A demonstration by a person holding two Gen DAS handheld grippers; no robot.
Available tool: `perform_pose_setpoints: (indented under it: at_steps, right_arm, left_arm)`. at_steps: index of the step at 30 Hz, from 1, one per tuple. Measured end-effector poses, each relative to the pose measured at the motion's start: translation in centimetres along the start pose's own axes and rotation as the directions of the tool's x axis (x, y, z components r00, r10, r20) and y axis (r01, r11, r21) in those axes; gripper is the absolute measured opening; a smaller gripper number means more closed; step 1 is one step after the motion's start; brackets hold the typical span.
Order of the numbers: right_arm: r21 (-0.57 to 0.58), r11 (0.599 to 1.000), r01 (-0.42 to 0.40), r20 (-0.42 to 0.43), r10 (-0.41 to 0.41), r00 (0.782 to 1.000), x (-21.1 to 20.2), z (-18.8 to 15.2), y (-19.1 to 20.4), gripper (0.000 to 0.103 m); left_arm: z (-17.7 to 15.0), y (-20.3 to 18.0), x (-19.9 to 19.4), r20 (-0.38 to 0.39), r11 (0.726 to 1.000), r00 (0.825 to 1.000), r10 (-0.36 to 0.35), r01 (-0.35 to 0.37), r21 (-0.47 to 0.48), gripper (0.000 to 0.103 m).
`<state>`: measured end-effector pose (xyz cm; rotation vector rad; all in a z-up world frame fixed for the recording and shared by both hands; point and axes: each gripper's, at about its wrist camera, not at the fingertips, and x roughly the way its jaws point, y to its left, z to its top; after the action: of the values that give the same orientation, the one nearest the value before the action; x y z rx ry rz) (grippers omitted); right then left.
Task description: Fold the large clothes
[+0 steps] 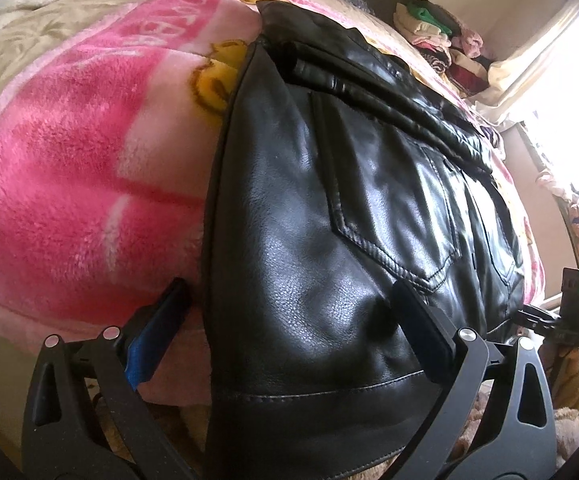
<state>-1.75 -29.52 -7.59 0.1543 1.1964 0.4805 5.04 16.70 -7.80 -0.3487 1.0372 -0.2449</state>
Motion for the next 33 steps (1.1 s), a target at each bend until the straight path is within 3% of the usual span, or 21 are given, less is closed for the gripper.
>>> perform_pose_setpoints:
  at_steps: [1, 4, 6, 9, 12, 14, 15, 17, 19, 22, 27, 33]
  right_arm:
    - [-0.021, 1.0, 0.014, 0.0, -0.014, 1.0, -0.1, 0.0, 0.3, 0.077]
    - [-0.084, 0.996, 0.025, 0.012, -0.024, 1.0, -0.8, -0.1, 0.8, 0.051]
    - [-0.104, 0.994, 0.013, 0.035, -0.009, 0.999, -1.7, -0.2, 0.9, 0.028]
    - [-0.117, 0.992, -0.042, 0.088, 0.053, 0.995, -3.5, 0.3, 1.4, 0.013]
    - [-0.127, 0.982, -0.143, 0.2, 0.166, 0.966, -6.7, 1.4, 2.0, 0.011]
    - [-0.129, 0.976, -0.177, 0.258, 0.205, 0.944, -7.9, 2.3, 2.0, 0.011]
    - [-0.13, 0.973, -0.189, 0.283, 0.219, 0.934, -8.5, 2.8, 2.0, 0.01]
    - [-0.129, 0.97, -0.205, 0.331, 0.237, 0.913, -9.2, 4.0, 2.0, 0.01]
    - [-0.128, 0.969, -0.212, 0.363, 0.245, 0.899, -9.4, 4.9, 2.1, 0.01]
    - [-0.137, 0.968, -0.21, 0.39, 0.247, 0.887, -9.6, 5.7, 1.9, 0.01]
    - [-0.119, 0.965, -0.234, 0.436, 0.262, 0.861, -10.0, 6.5, 1.5, 0.01]
    - [-0.076, 0.957, -0.28, 0.504, 0.279, 0.818, -11.2, 8.3, 0.2, 0.01]
  left_arm:
    - [0.0, 0.0, 0.0, 0.002, 1.0, 1.0, 0.001, -0.001, 0.0, 0.093]
    - [0.0, -0.1, 0.1, 0.003, 1.0, 1.0, 0.005, -0.005, 0.001, 0.093]
    - [0.1, 0.0, 0.1, -0.001, 1.0, 1.0, 0.003, -0.003, -0.002, 0.092]
    - [0.1, -0.1, -0.1, -0.004, 1.0, 1.0, 0.001, -0.001, -0.004, 0.086]
    - [0.0, -0.3, -0.4, -0.006, 1.0, 1.0, -0.003, 0.003, 0.002, 0.078]
    - [0.1, -0.3, -0.5, -0.009, 1.0, 1.0, -0.012, 0.012, 0.003, 0.067]
    - [0.2, -0.4, -0.7, -0.009, 1.0, 1.0, -0.026, 0.026, 0.004, 0.059]
    - [0.3, -0.4, -0.9, -0.009, 1.0, 0.999, -0.03, 0.031, 0.003, 0.051]
    - [0.5, -0.4, -1.2, 0.002, 0.999, 0.999, -0.044, 0.044, -0.005, 0.033]
    - [1.0, -0.7, -2.0, 0.041, 0.997, 0.996, -0.079, 0.08, -0.021, 0.016]
    - [3.0, -1.9, -4.6, 0.153, 0.99, 0.978, -0.139, 0.143, -0.012, 0.009]
    - [6.2, -3.3, -6.5, 0.253, 0.983, 0.951, -0.179, 0.184, 0.002, 0.009]
